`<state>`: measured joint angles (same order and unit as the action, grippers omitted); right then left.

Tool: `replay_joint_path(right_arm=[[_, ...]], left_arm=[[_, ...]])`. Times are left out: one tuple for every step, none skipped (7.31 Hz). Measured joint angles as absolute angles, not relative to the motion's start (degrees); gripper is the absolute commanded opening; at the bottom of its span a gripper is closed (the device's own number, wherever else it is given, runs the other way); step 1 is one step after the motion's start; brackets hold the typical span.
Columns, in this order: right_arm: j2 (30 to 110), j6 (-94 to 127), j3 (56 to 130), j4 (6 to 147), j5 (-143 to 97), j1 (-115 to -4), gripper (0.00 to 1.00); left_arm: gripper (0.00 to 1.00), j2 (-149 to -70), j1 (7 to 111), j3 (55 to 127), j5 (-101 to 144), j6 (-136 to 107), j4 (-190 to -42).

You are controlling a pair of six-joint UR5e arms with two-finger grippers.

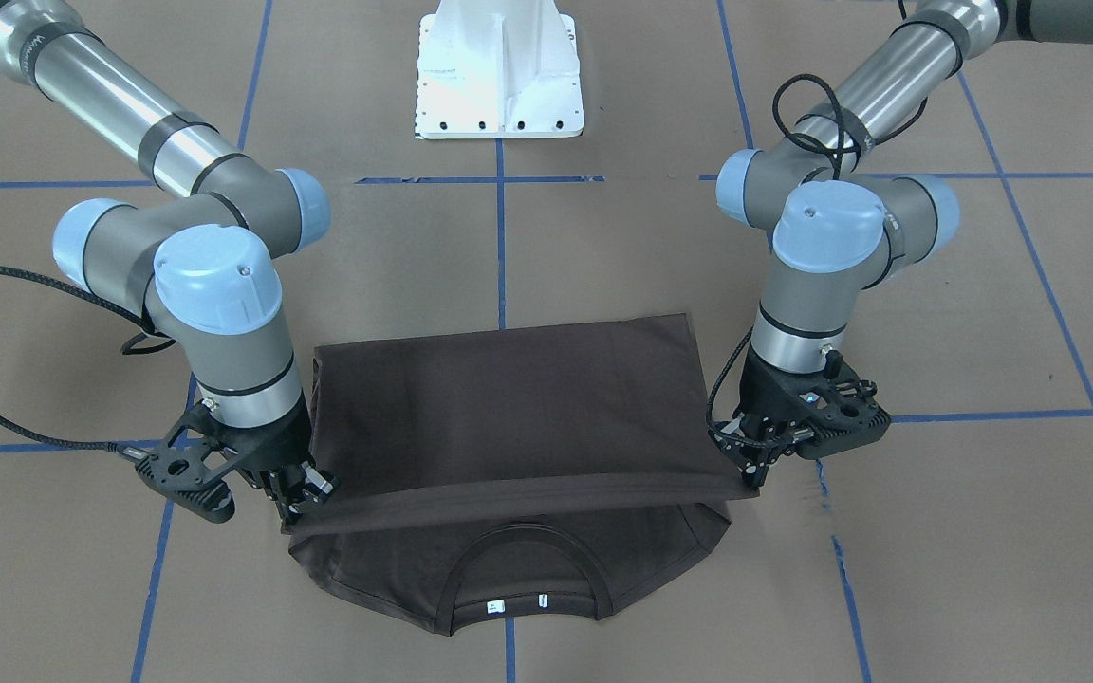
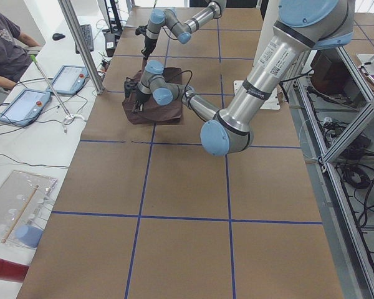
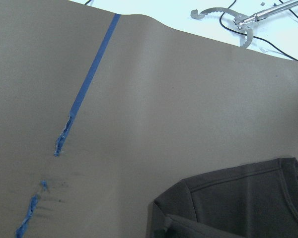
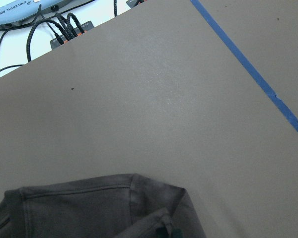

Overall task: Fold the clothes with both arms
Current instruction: 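Lift the hem with both grippers and fold it toward the collar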

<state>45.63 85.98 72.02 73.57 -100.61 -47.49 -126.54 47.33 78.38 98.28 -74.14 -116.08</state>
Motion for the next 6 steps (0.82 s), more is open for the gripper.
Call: replay_joint_path(right_arm=[[44.93,85.96,69.62,71.53,-100.50,-47.43,0.00],[44.83,85.94,68.20,70.08,-100.42,-47.35,0.00],[44.91,85.92,67.59,69.42,-100.39,-47.32,0.22],[44.90,85.94,67.36,69.18,-100.38,-47.27,0.32],[44.82,85.97,67.26,69.00,-100.39,-47.24,0.44],[44.75,86.01,67.24,68.84,-100.43,-47.22,0.48]], left_arm=[[0.00,-126.79,47.29,77.36,98.27,-74.18,-117.13],[0.12,-127.41,47.24,76.25,98.26,-74.25,-117.65],[0.25,-128.36,47.21,74.23,98.26,-74.33,-118.64],[0.36,-128.94,47.21,72.47,98.26,-74.38,-119.98],[0.42,-129.19,47.20,71.33,98.26,-74.38,-121.13],[0.49,-129.26,47.20,70.92,98.28,-74.38,-121.90]])
